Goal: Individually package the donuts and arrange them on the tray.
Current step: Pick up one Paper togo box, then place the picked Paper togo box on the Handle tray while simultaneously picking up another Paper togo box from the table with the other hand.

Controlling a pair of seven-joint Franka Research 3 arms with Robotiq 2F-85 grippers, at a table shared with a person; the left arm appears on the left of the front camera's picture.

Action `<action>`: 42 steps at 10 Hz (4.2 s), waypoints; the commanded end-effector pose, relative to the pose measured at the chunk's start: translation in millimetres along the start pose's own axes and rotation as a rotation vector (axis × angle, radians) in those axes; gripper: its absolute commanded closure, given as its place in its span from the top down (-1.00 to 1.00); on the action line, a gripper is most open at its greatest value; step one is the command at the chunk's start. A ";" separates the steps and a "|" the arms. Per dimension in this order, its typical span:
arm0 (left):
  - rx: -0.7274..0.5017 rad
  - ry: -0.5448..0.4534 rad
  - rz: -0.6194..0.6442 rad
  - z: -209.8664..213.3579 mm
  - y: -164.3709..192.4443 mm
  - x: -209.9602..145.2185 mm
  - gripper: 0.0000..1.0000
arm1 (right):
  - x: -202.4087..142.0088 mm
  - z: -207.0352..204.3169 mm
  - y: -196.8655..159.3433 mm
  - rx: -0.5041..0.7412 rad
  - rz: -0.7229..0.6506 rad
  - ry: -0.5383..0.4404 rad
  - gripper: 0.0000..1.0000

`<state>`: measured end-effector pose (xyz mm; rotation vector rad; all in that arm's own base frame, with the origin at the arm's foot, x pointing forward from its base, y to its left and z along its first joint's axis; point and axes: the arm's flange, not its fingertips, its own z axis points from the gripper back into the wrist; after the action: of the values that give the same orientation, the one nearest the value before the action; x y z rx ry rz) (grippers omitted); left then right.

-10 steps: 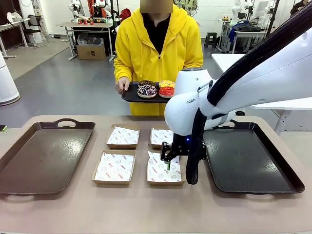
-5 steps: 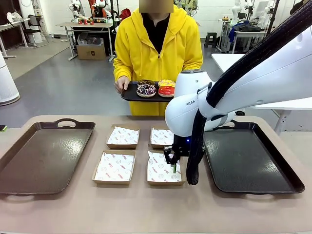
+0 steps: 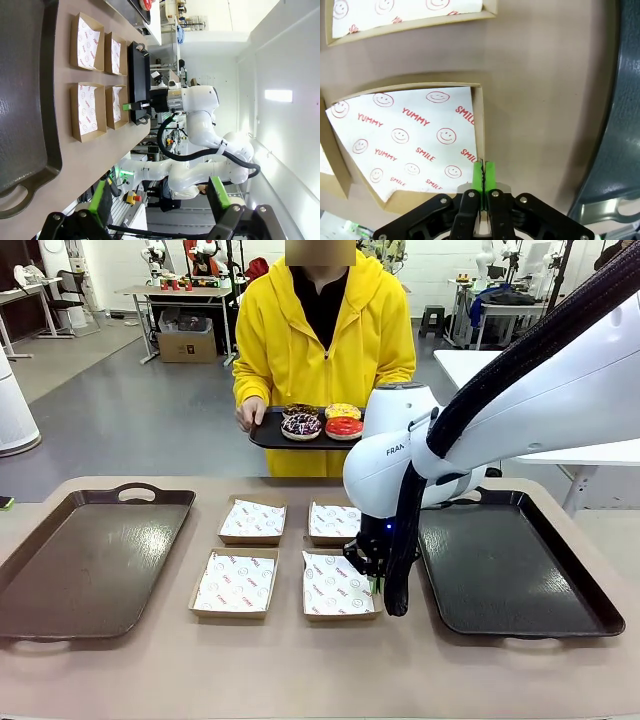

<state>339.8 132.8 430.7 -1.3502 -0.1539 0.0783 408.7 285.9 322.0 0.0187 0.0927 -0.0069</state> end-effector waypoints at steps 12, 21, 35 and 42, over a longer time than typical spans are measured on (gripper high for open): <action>-0.007 -0.013 0.001 0.5 -1.4 0.5 1.00 | 36.4 233.0 37.5 -0.100 -0.045 -0.016 -1.00; -0.007 -0.013 0.001 0.5 -1.4 0.5 1.00 | 109.9 243.8 35.3 -0.047 -0.051 -0.075 -1.00; -0.007 -0.013 0.001 0.5 -1.4 0.5 1.00 | 109.9 243.8 35.3 -0.047 -0.051 -0.075 -1.00; -0.007 -0.013 0.001 0.5 -1.4 0.5 1.00 | 109.9 243.8 35.3 -0.047 -0.051 -0.075 -1.00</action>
<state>339.8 132.9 430.7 -1.3498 -0.1539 0.0788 545.1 318.6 555.5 -0.0429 0.0049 -0.0536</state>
